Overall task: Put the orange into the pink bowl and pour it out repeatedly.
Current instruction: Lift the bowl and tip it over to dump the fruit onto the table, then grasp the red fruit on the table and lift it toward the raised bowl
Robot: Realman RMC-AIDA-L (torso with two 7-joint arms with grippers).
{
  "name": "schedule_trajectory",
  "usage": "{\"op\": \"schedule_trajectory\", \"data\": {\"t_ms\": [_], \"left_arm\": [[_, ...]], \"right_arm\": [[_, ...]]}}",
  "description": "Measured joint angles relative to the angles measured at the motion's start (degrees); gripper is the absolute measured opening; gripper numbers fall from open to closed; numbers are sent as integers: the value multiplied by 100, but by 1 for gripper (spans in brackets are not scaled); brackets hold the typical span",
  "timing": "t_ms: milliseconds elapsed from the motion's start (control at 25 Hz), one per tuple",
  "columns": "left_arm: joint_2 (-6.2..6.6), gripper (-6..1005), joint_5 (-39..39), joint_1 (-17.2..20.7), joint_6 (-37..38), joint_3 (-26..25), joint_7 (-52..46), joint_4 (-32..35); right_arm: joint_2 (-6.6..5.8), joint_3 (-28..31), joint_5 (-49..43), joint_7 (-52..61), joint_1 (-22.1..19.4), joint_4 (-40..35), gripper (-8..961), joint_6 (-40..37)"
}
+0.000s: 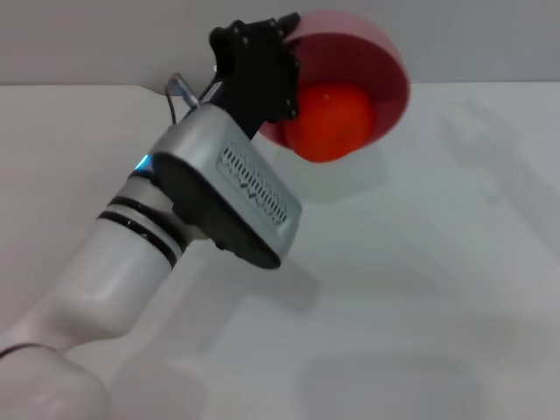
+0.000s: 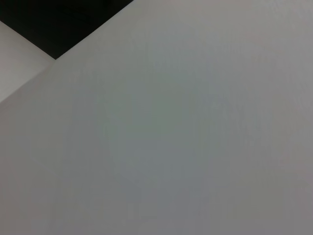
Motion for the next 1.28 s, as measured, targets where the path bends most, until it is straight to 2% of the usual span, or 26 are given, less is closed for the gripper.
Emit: {"op": "schedule_trajectory", "data": {"t_ms": [360,760,1080,1280], "left_arm": [[-11,41,-39,88,-1483,254,462,-372],[-18,41,-49,139,-2348,461,1004,-516],[-17,41,-50,192,-2726,504,1340,-535],[-9,41,-302,174,-2665,565,1095,-504]], "right_arm": [[0,-25,0,14,14,0,524,-22],[0,-54,1,15,78,19,524,-68],[0,-55,1,15,113,33,524,-68],[-1,-54,1,15,137,59,524,-68]]}}
